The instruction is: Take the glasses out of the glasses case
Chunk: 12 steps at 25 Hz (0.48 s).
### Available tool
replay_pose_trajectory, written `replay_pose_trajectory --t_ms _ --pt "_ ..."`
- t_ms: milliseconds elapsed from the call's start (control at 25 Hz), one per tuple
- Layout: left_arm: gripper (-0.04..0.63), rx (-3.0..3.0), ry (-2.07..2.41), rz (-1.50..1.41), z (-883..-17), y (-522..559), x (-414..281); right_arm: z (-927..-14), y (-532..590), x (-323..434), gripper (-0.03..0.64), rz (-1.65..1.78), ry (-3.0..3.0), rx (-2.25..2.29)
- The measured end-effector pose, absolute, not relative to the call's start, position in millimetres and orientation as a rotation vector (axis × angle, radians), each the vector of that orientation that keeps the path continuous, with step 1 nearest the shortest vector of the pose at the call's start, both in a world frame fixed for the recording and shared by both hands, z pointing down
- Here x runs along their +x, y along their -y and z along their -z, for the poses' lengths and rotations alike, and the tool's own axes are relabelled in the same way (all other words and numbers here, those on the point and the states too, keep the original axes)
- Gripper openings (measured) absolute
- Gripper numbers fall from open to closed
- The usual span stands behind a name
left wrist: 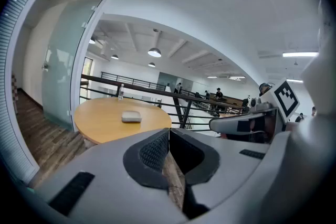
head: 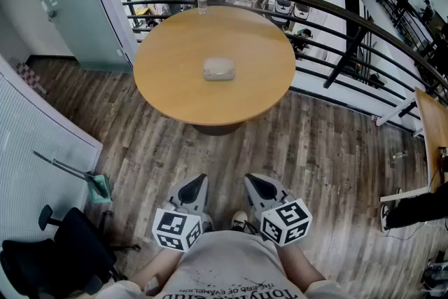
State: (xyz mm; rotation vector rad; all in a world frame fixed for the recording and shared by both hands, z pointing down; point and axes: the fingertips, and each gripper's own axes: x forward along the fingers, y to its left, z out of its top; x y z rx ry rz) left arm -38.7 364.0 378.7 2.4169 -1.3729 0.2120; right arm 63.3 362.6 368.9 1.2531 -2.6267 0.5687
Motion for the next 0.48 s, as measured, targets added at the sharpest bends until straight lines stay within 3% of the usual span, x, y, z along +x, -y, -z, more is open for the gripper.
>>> replay_pose_trajectory --t_ms 480 --pt "0.025 2.425 1.353 -0.225 -380.3 -362.7 -41.5 -371.1 -361.9 59.2 0.018 -0.607 2.638 1.262"
